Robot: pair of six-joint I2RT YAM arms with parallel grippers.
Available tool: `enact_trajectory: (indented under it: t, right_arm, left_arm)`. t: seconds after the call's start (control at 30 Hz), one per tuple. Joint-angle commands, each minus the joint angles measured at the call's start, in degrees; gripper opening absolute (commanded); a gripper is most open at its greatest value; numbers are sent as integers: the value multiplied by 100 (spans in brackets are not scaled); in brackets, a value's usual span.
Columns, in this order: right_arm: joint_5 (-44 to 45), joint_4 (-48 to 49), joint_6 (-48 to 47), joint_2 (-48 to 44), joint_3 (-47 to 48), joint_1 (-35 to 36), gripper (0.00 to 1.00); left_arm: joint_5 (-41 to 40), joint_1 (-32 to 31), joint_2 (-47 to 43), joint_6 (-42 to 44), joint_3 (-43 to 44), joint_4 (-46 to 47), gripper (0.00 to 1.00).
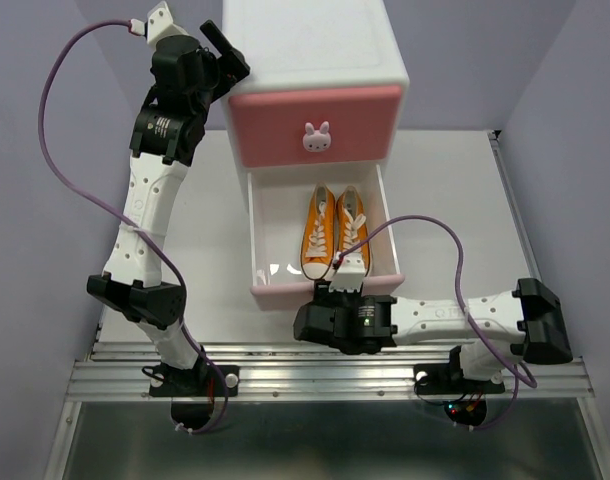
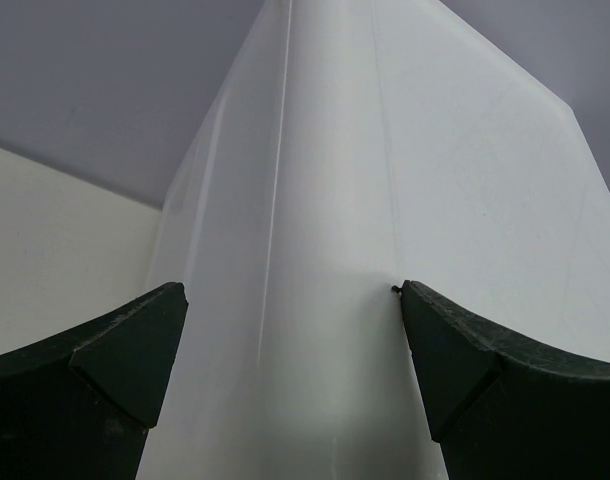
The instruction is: Place and organize the shoes in the shoe cabinet
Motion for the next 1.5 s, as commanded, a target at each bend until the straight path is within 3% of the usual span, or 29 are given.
enact_trajectory:
  t: [0.0, 0.03, 0.13, 0.4, 0.57, 0.73, 0.87, 0.93, 1.03, 1.13, 1.23, 1.27, 1.3, 1.33, 1.47]
  right_arm:
    - [281, 305, -177, 72, 189, -87, 42]
    - [272, 331, -247, 98, 224, -87, 34]
    - [359, 481, -441, 238, 408, -87, 25]
    - [993, 1078, -1774, 283, 1637, -332, 17]
    - [774, 1297, -1917, 239, 1842, -815, 17]
    - [212, 2536, -2786, 195, 1543, -1622, 17]
    - [-244, 4281, -4164, 492, 1245, -2290, 18]
    - [-614, 4733, -4360, 730, 1261, -2607, 19]
    - [-984, 5629, -4684, 1345, 1558, -3197, 28]
    - [-1020, 5868, -5097, 1994, 2199, -3435, 35]
    - [-1020, 5913, -5302, 2120, 2518, -3435, 61]
    - [-1151, 5913, -5179, 2015, 2414, -3435, 83]
    - [-1230, 5939, -4935, 1893, 2291, -3435, 95]
    - [-1257, 5948, -4845, 1761, 2133, -3435, 100]
    - [-1441, 5502, -4230, 803, 1386, -3435, 100]
  left_arm:
    - [51, 25, 81, 191, -220, -557, 99]
    - [51, 16, 72, 191, -220, -566, 99]
    - [-1, 25, 72, 235, -237, -584, 99]
    - [51, 16, -33, 165, -404, -531, 99]
    - [95, 16, -86, 42, -527, -505, 99]
    - [156, 16, -77, 24, -545, -496, 99]
    - [148, 16, -77, -11, -554, -505, 99]
    - [156, 16, -86, -46, -554, -505, 99]
    - [157, 16, -103, -108, -580, -496, 99]
    - [174, 16, -112, -152, -580, -505, 99]
    - [192, 16, -147, -178, -580, -522, 99]
    - [200, 16, -156, -178, -580, -522, 99]
    - [192, 16, -156, -178, -554, -548, 99]
    - [192, 16, -156, -178, -536, -575, 99]
    - [113, 25, -218, -222, -466, -654, 99]
